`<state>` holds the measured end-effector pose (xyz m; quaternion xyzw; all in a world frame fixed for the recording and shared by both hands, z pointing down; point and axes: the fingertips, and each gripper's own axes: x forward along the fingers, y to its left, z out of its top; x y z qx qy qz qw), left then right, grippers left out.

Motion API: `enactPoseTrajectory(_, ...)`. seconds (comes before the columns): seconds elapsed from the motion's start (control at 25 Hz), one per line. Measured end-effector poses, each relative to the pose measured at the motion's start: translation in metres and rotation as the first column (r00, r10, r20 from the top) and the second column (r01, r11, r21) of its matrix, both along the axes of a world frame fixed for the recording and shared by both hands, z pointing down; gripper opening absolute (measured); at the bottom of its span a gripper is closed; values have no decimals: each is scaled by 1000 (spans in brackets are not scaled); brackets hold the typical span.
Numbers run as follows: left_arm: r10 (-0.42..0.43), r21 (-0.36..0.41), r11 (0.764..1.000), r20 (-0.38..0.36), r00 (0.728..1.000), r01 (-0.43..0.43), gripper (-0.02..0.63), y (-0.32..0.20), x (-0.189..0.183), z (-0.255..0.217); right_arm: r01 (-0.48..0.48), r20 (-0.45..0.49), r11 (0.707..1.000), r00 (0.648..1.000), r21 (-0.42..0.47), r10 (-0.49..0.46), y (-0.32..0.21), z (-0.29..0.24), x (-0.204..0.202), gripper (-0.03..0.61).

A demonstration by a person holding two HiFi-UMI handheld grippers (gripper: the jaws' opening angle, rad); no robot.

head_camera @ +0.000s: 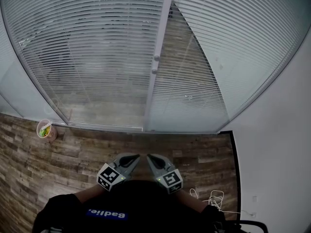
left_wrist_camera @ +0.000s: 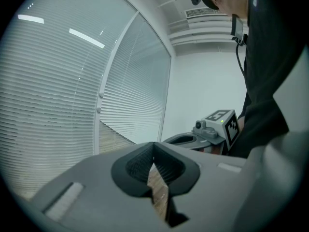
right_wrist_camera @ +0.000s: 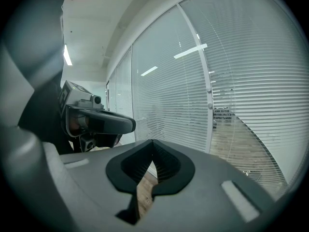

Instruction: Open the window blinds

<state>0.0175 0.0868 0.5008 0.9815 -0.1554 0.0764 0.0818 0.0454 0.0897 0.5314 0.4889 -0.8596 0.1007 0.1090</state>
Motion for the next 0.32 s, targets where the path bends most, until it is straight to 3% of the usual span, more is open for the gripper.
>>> enactPoseTrajectory(0.32, 1, 3, 1000, 4, 1000, -1, 0, 2, -2, 0, -4, 15, 1000, 1000, 6, 4, 1, 0, -2, 2)
